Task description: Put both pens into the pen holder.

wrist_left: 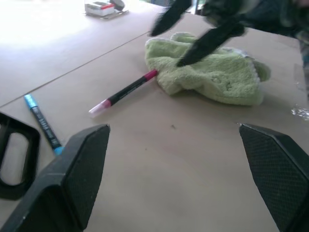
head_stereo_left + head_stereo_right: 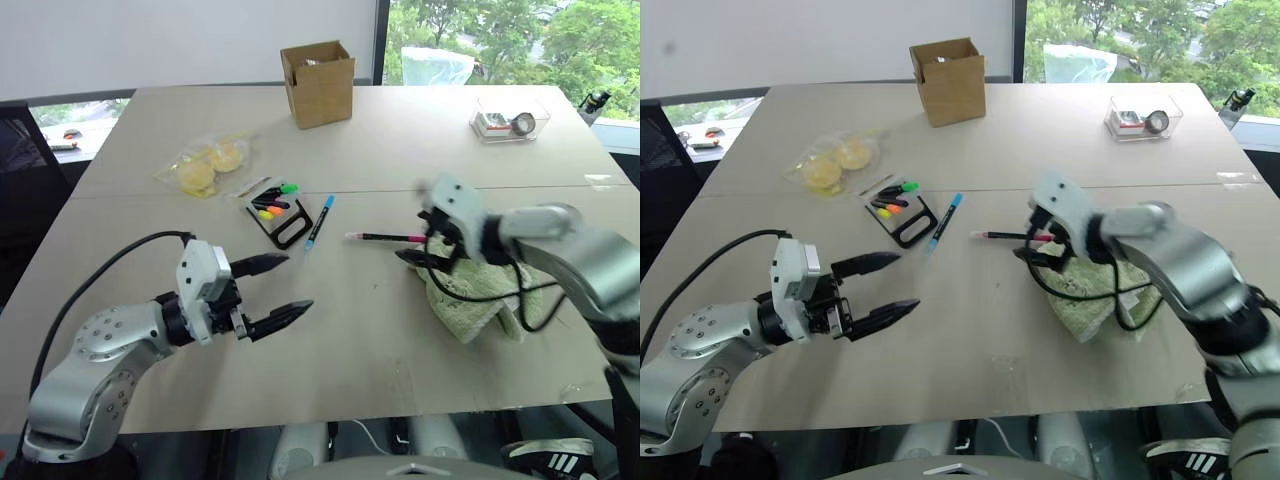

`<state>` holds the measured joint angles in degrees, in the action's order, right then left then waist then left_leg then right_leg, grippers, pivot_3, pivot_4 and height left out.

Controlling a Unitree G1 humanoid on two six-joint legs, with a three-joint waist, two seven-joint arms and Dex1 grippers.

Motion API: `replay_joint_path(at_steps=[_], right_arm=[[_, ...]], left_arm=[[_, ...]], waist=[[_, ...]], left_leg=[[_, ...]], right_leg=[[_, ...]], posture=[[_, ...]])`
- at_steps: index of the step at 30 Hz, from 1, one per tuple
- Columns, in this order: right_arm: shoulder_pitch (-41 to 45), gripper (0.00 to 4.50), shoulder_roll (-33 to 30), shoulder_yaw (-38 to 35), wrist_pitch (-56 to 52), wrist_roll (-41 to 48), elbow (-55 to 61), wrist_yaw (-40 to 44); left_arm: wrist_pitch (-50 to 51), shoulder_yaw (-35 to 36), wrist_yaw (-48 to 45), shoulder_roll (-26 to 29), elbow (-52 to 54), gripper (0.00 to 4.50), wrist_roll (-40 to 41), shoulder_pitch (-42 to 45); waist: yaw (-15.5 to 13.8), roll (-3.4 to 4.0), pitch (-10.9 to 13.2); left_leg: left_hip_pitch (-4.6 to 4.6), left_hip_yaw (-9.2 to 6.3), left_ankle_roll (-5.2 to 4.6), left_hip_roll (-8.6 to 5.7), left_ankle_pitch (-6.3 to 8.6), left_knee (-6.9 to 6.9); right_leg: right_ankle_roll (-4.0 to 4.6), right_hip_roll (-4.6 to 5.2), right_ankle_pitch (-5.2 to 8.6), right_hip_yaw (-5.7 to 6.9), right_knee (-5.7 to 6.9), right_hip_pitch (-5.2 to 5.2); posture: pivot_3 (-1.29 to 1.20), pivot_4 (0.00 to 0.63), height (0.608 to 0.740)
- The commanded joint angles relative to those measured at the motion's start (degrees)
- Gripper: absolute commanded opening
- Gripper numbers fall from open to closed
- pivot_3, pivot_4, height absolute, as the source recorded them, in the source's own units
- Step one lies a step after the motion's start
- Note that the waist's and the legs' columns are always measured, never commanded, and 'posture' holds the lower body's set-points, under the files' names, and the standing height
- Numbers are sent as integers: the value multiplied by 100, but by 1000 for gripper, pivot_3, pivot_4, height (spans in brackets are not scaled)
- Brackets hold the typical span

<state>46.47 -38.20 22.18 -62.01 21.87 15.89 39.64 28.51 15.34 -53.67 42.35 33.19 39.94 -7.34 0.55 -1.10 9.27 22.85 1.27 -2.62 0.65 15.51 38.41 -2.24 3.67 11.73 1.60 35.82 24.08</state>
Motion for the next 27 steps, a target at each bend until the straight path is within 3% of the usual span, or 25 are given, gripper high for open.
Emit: replay_joint_path(at_steps=[1,5,7,12,14,16,19,23,26,27], right_arm=[[508,4500,409,604,751,-572,-1574,442],[905,3302,722,1043,1658,-1178,-3134,914],[1051,2102,797,1197,2155,-1500,-3804,1144],[1257,21,910,1182,2792,-1927,-4581,1588],[1243,21,815,961,2730,-1897,-4306,1719],[1140,21,677,530,2205,-1551,-3648,1866],[662,21,426,-364,968,-685,-1863,1901],[-82,21,457,-1299,-475,198,320,1434],[-450,21,852,-1772,-1333,662,1633,881],[-517,6,951,-1855,-1513,759,1905,733]], left_arm=[[-214,245,-216,81,161,4439,100,-216],[-289,332,-190,62,239,4500,104,-334],[-316,389,-129,25,297,4500,112,-396],[-154,485,208,-148,463,4500,359,-541],[245,556,674,-261,517,4500,835,-453],[906,618,1404,-318,467,4500,1805,-267],[1630,438,2516,-325,281,4500,3435,188],[1806,0,3969,-739,-241,4500,4735,1072],[1641,-392,5045,-1315,-715,4500,5441,1895],[1616,-477,5283,-1459,-845,4244,5548,2091]], waist=[[-13,0,0],[-8,3,3],[0,8,6],[15,9,6],[3,11,7],[-29,14,11],[-43,18,14],[-72,20,14],[-116,18,13],[-119,17,13]], left_leg=[[-1,-3,0,0,0,0],[5,1,1,-5,-1,0],[7,0,2,-6,-1,1],[-1,-1,2,-4,-1,0],[-3,-4,3,-2,-2,0],[-3,-9,3,-1,-2,1],[4,-17,3,-2,-2,4],[4,-30,3,-2,-1,1],[4,-36,4,-4,-1,0],[3,-35,4,-7,-1,2]], right_leg=[[-4,0,-3,4,2,-1],[-18,3,-11,1,-1,0],[-21,5,-12,2,-2,0],[-22,4,-14,2,2,-2],[-22,3,-14,3,6,-3],[-21,5,-14,5,8,-3],[-26,16,-18,10,9,-3],[-28,36,-18,13,11,-9],[-28,34,-19,18,10,-12],[-28,33,-19,18,12,-12]], posture=[[0,150,740],[0,150,740],[0,150,740],[0,150,740],[0,150,740],[0,150,740],[0,150,740],[0,150,740],[0,150,740],[0,150,740]])
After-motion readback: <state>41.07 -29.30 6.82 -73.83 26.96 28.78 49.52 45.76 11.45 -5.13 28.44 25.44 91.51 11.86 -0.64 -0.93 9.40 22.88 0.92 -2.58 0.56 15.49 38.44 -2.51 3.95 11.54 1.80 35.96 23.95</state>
